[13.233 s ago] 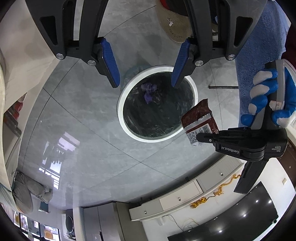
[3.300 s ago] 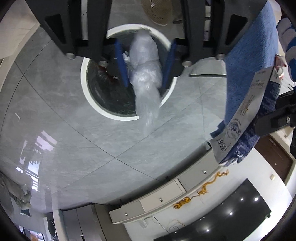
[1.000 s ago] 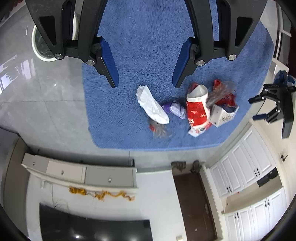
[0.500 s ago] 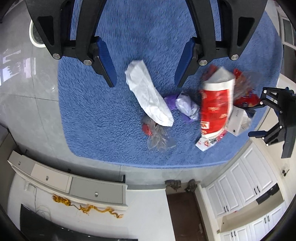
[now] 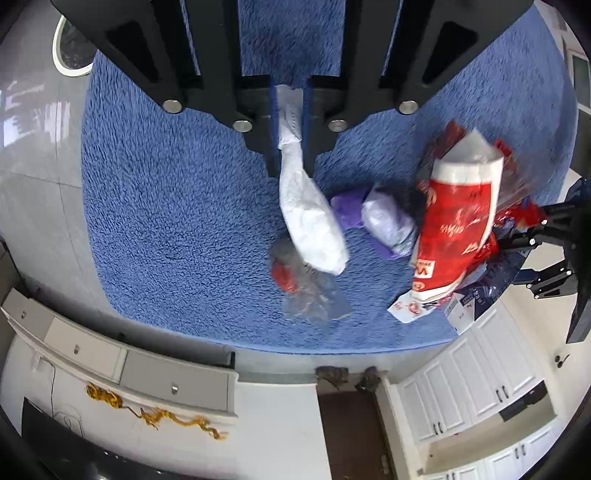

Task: Collect trash
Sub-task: 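Grasp the white-blue milk-powder bag with the left tool while the right tool grasps a white plastic bag, then carry both items over the bin and open both tools to drop them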

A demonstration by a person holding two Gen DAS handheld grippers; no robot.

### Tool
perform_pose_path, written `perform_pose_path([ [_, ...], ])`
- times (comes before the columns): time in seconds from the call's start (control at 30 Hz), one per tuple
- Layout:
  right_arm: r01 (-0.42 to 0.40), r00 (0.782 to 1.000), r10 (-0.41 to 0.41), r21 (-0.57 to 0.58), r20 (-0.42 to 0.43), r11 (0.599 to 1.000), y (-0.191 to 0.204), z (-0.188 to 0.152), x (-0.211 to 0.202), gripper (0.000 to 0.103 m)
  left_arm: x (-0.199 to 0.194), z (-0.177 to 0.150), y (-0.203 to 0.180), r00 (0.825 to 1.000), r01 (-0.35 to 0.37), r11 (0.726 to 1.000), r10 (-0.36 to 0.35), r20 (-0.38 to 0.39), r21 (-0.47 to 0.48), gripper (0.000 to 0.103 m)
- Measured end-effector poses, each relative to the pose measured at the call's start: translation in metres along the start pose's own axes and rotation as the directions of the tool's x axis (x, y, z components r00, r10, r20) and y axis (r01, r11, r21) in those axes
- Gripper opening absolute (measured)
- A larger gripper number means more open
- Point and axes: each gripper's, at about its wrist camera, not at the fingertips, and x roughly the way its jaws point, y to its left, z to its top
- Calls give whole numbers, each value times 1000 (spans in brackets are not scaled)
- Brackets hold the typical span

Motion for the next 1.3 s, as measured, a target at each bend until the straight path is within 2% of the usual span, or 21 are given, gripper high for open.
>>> perform_pose_path([
  [0.23, -24, 997, 24, 10, 73, 1000, 8, -29, -42, 8, -50, -20, -3, 996, 4, 991, 7, 85, -131, 43],
  [0.5, -43, 990, 42, 6, 136, 999, 11, -76, -97, 8, -122, -51, -9, 981, -10, 958, 65, 182, -287, 43],
  [0.63, -49, 985, 43, 35, 165, 998, 1, -96, -120, 8, -152, -68, -21, 974, 2, 944, 73, 214, -330, 43],
  [0.77, -58, 977, 37, 92, 211, 994, -14, -116, -145, 8, -172, -67, -35, 969, 5, 943, 77, 233, -332, 43],
  [1.0, -33, 964, -16, 180, 264, 983, -51, -148, -178, 8, -186, -22, -79, 959, 53, 965, 23, 282, -259, 43],
  [1.13, -15, 958, -60, 257, 281, 966, -87, -171, -194, 8, -181, 22, -124, 950, 128, 975, -67, 306, -183, 43],
  [1.3, 10, 951, -122, 367, 284, 930, -141, -205, -205, 8, -160, 79, -195, 936, 233, 969, -201, 288, -81, 43],
])
